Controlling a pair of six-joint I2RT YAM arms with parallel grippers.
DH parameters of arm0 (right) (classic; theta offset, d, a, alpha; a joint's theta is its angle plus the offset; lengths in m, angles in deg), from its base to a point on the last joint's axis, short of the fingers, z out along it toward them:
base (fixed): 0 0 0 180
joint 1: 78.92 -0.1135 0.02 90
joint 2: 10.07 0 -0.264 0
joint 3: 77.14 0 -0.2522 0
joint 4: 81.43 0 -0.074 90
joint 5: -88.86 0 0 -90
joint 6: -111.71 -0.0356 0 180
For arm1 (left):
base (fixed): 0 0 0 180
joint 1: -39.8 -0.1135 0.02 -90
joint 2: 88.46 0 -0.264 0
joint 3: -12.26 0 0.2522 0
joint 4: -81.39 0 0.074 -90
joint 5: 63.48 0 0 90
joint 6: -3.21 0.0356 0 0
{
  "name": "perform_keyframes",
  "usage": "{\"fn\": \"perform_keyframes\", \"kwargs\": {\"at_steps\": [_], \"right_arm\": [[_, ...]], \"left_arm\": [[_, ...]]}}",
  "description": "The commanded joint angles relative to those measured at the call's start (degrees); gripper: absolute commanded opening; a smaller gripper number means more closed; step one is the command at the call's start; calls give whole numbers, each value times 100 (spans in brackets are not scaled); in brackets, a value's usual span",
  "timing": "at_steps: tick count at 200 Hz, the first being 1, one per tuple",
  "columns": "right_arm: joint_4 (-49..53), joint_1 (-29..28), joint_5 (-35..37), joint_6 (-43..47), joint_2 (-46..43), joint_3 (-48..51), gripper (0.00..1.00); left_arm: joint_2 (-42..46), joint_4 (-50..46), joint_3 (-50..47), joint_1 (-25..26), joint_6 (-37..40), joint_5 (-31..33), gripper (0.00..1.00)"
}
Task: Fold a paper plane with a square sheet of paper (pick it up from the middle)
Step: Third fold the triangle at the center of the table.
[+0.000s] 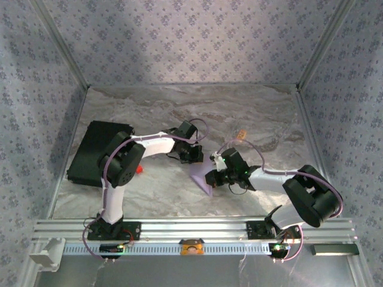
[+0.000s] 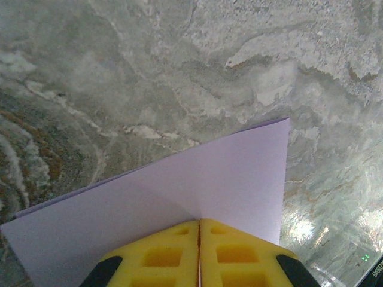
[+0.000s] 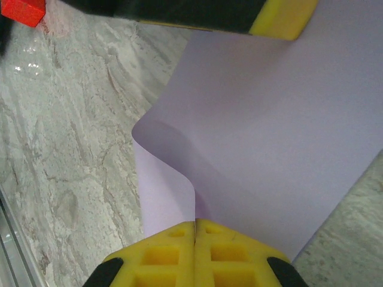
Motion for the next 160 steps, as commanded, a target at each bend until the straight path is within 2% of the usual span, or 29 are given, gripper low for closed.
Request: {"fn": "perform_keyframes", "kwargs": {"at_steps": [1, 96, 160], "right_arm": [[310, 91, 126, 172, -17, -189, 0], [480, 132, 175, 173, 32, -254, 0], [597, 105, 493, 177, 93, -340, 0]], "left_arm": [[-209, -350, 13, -2, 125, 82, 8], [-152, -453, 13, 3, 109, 94, 6], [-169, -408, 13, 2, 85, 68, 6]]}}
